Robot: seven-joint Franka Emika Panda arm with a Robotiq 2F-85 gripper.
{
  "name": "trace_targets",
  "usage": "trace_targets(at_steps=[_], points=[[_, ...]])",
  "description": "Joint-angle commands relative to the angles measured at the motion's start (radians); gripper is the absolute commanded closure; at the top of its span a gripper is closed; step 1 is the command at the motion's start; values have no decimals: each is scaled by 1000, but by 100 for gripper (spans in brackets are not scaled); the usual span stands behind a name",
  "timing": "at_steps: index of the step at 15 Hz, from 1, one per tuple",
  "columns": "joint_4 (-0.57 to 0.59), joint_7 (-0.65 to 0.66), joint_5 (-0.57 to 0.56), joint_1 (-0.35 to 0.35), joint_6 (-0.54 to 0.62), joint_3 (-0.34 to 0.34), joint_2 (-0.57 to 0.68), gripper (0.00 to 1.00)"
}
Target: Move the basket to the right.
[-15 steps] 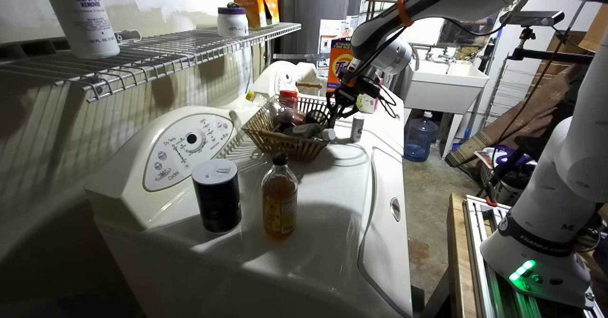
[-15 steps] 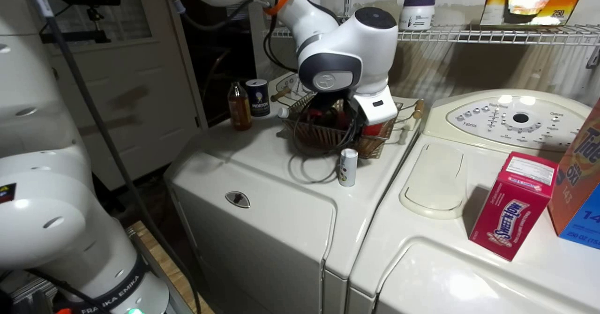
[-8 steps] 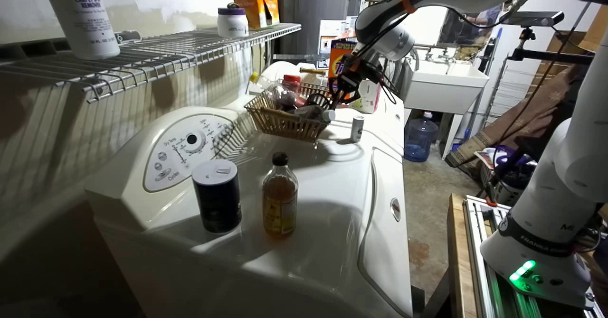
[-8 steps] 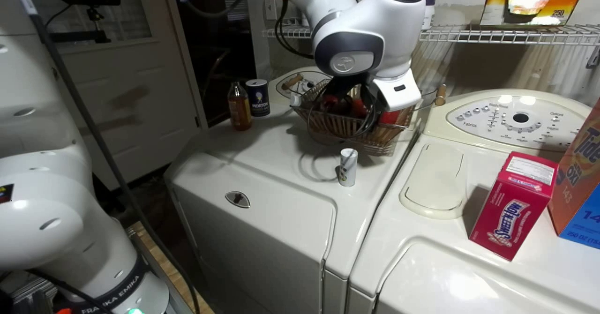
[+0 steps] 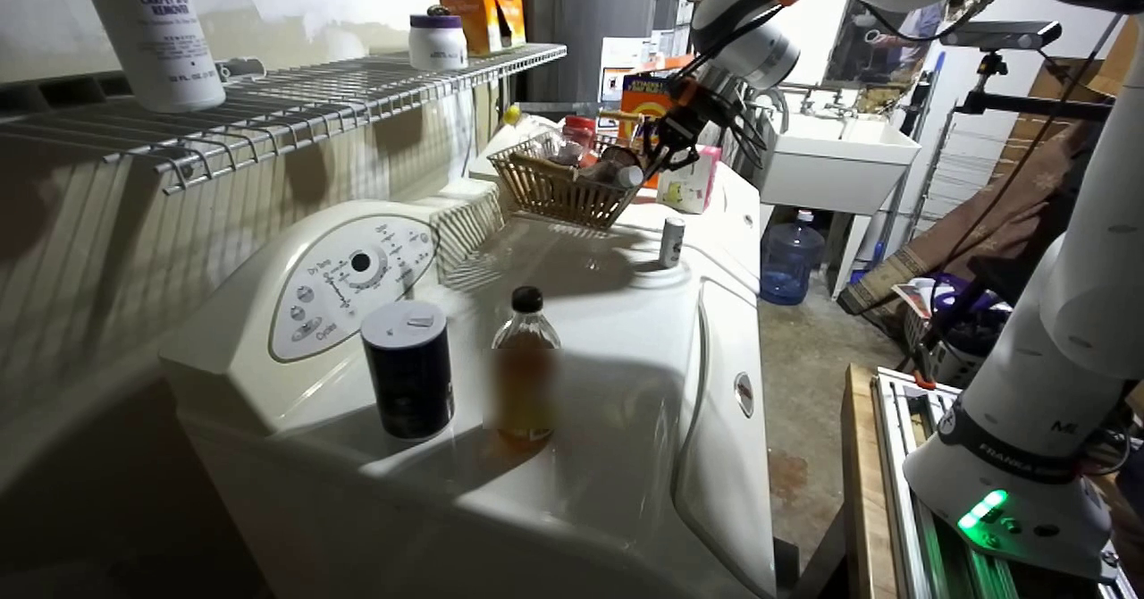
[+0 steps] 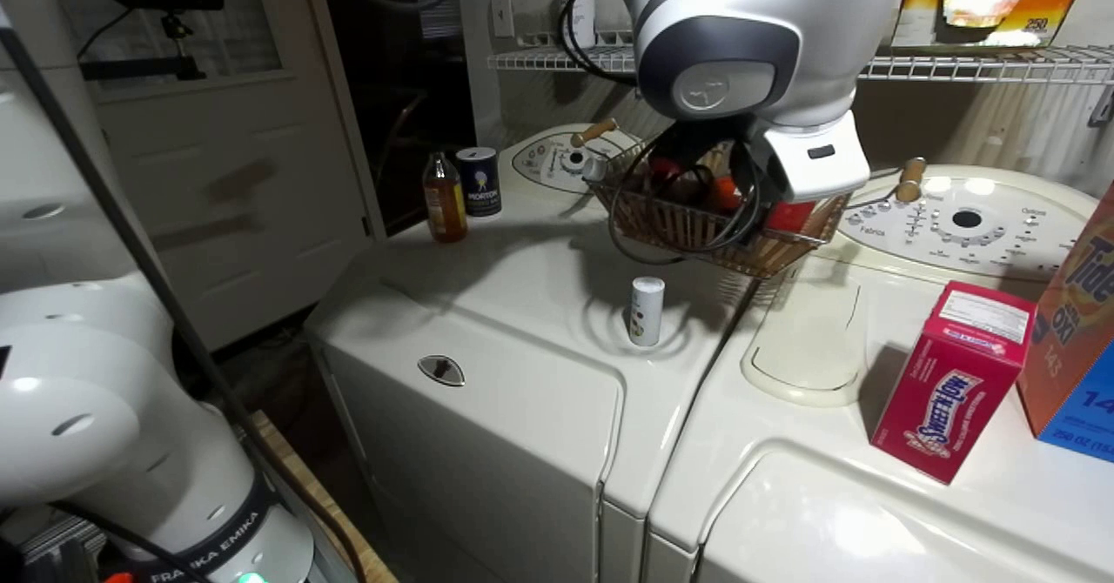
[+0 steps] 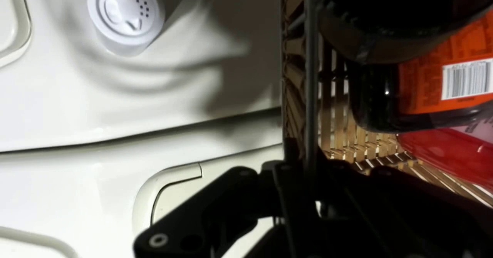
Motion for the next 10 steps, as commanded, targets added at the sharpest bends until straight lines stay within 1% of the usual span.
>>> trace_targets(at_steps=[1,4,7,10], points=[[131,136,1,-28,-41,-24,32,98],[165,225,-49,-32,-33,-35,67,98],[181,313,-117,-20,6,-37,91,98],[205,364,-137,-22,16,-28,118,98]])
